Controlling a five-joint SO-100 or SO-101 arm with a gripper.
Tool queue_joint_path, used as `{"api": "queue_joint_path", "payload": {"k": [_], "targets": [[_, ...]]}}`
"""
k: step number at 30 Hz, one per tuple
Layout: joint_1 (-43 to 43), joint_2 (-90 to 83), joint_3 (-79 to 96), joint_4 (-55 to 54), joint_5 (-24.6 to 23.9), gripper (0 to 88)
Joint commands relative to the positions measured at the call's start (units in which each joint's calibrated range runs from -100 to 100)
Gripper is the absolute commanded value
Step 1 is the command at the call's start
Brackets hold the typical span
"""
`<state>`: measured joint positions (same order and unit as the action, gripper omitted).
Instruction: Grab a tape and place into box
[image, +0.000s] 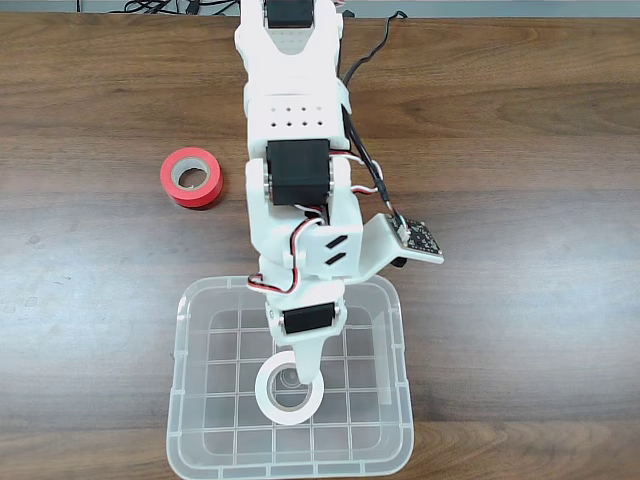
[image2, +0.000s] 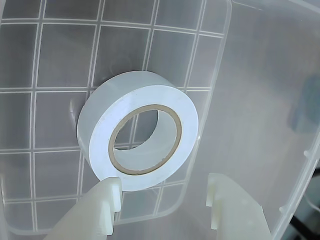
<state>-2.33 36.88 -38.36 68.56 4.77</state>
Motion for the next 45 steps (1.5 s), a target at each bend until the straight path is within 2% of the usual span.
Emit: {"api": "queue_joint_path", "payload": {"k": [1,6,15,20,24,31,34,42,45], "targets": [[1.0,-7.9,-5.6,3.3,-0.3,13.9],[0.4,-16.2,-5.6,10.3,-0.3,1.2],[0.2,-32.3,-5.1,30.5,-2.2,1.3],[0.3,-42.8,-1.6,31.4,-2.9,1.3],[0.2,-53.5,9.6,31.4,-2.7,1.3],[0.1,-75.5,39.7,31.1,-1.9,1.3],[-2.2,-83.9,52.9,27.1,-1.9,1.3],[-2.5,-103.4,92.1,-1.2,-2.1,1.3],[-2.4,-110.4,105.2,-6.6,-1.8,2.0]]}}
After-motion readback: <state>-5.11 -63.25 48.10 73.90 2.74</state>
